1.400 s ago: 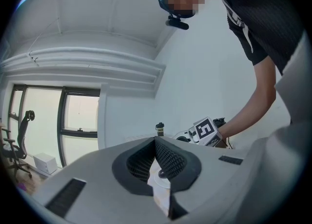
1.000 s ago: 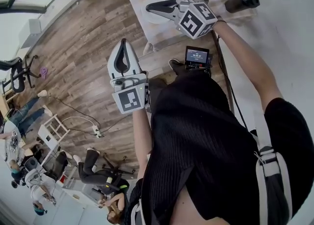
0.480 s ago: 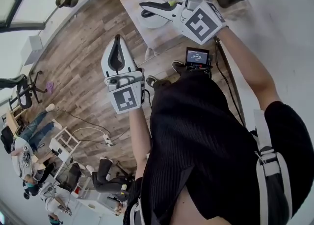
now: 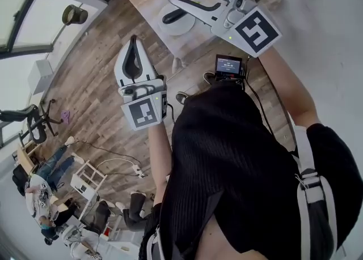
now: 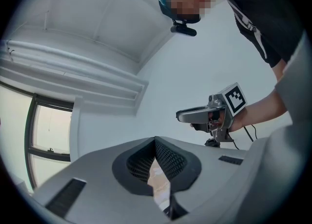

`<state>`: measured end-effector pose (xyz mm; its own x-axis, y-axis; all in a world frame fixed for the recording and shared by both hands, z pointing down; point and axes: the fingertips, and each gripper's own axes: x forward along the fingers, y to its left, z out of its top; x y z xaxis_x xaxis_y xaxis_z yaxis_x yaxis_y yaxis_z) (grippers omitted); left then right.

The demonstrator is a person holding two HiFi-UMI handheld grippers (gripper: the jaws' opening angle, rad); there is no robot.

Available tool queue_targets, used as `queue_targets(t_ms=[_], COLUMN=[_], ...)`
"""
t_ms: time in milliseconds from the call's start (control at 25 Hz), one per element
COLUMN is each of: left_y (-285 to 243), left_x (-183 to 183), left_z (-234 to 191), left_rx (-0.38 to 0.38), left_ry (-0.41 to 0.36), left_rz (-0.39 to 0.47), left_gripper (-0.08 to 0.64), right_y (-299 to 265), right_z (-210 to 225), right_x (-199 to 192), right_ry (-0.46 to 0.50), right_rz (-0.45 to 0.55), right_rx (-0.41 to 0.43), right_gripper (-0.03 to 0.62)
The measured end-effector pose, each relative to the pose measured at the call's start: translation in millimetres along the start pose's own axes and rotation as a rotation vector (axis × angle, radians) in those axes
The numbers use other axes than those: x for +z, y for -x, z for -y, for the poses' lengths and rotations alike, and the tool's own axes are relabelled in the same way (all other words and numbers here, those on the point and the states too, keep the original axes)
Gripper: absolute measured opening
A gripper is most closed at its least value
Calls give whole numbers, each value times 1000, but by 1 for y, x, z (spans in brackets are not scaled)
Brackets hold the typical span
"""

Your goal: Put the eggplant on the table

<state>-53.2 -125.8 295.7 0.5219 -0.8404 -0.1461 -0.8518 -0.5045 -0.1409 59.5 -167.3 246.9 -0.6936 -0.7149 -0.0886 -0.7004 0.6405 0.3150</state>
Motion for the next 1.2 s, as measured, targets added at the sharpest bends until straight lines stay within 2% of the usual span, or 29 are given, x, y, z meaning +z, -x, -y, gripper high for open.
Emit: queue_targets(t_ms=[160, 320, 560, 800, 1080, 1200], left_y=[-2, -1, -6, -10, -6, -4], left_x=[1, -1, -7, -14, -25, -32], left_z=[-6, -3, 13, 22, 26, 27], left_rx=[-2, 1, -36, -73, -96, -100], left_ry=[6, 29, 49, 75, 88, 93], left_rz=[19, 25, 30, 12, -4, -17], left_gripper=[2, 2, 2, 2, 2, 2], right_y=[10, 22, 35, 47, 58, 59], right_z=[1, -12, -30, -41, -48, -52], right_x=[5, -3, -26, -57, -81, -90], right_ry=[-16, -1, -76, -155, -190, -208], right_rz=[13, -41, -84, -178, -234, -250], right_rx=[-62, -90, -125, -152, -185, -186], right_gripper=[201, 190, 176, 175, 86, 86])
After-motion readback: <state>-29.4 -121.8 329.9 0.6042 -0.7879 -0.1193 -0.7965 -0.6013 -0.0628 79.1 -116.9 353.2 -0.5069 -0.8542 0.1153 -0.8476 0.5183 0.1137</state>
